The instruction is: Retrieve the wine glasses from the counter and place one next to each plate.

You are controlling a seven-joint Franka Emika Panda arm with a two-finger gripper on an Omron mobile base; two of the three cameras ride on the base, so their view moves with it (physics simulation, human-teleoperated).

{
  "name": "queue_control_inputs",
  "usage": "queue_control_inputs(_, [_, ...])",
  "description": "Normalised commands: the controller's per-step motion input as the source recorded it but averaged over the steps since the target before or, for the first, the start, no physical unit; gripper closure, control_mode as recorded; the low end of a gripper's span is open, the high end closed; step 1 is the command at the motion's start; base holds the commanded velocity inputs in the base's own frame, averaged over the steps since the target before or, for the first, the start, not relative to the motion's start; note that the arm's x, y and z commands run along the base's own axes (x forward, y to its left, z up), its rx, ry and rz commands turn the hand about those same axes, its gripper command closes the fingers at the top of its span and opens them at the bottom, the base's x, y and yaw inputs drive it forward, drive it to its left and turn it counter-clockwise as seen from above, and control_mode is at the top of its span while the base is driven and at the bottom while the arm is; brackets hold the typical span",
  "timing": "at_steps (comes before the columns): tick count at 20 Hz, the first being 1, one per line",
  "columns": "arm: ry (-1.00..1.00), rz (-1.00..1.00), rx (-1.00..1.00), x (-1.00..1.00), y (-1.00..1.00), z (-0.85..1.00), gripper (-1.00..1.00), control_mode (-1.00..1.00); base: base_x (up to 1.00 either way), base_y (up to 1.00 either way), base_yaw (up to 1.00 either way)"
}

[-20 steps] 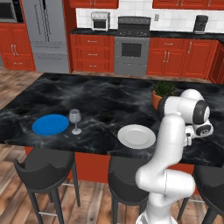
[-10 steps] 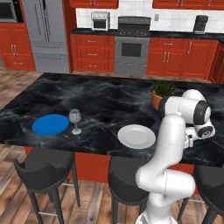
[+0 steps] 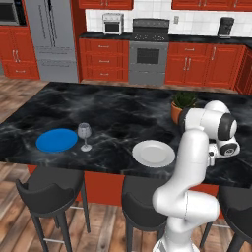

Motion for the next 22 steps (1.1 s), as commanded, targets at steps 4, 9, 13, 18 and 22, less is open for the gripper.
queue_control_inputs(4, [-0.02,-0.04,0.0,0.0,-0.13,0.0,-1.0,-1.0,0.0,0.0,0.0])
queue_control_inputs(9, [-0.01,-0.05,0.0,0.0,-0.25,0.0,-1.0,-1.0,0.0,0.0,0.0])
queue_control_inputs(13, [0.0,-0.06,0.0,0.0,-0.17,0.0,-1.0,-1.0,0.0,0.0,0.0])
queue_control_inputs(18, [0.0,-0.07,0.0,0.06,-0.14,0.0,-1.0,-1.0,0.0,0.0,0.0])
queue_control_inputs(22, [0.0,-0.07,0.0,0.01,-0.27,0.0,-1.0,-1.0,0.0,0.0,0.0])
